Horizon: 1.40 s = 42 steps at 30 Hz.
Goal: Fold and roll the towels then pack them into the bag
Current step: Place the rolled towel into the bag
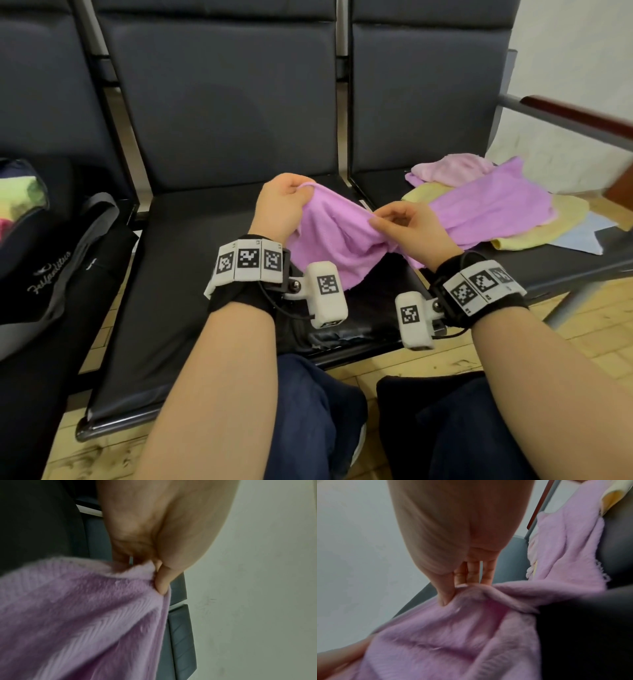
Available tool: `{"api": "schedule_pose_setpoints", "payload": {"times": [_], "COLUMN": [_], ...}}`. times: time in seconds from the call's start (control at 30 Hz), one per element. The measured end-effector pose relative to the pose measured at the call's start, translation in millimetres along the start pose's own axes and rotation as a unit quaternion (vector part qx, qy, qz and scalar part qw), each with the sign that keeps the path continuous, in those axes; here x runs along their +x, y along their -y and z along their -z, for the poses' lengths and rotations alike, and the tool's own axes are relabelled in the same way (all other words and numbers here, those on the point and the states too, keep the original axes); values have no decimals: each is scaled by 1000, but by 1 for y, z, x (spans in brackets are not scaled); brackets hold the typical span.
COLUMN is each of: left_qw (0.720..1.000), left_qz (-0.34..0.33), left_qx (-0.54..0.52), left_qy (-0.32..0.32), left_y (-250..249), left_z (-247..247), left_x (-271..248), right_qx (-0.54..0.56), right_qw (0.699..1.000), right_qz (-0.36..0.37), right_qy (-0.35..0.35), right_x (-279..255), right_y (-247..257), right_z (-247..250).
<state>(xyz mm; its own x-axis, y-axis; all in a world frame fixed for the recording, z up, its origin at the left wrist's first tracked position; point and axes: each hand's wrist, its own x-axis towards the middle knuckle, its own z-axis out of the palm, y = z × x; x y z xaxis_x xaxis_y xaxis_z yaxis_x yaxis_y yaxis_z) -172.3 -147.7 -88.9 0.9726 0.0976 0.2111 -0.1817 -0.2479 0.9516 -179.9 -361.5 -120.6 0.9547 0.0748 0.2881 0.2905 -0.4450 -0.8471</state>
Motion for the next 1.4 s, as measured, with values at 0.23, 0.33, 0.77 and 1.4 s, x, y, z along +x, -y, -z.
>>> {"api": "schedule_pose_setpoints", "payload": {"times": [0.23,0.33,0.77,1.4], "left_qw": [991,980,983,975], "left_qz": [-2,-18,-18,-70], "left_qx": [-31,-54,33,113], "left_qy": [-134,-190,-182,176], "left_y": [0,1,7,-16], "left_z": [8,11,9,-15], "left_x": [4,5,5,-19], "right_qx": [-142,-236,-313,-129], "right_qw": [988,965,869,970], "right_qz": [31,48,120,177], "right_qy": [-44,-105,-363,-103], "right_x": [7,8,13,-4], "right_y": [-20,-21,6,38], "right_z": [13,15,17,-20]}}
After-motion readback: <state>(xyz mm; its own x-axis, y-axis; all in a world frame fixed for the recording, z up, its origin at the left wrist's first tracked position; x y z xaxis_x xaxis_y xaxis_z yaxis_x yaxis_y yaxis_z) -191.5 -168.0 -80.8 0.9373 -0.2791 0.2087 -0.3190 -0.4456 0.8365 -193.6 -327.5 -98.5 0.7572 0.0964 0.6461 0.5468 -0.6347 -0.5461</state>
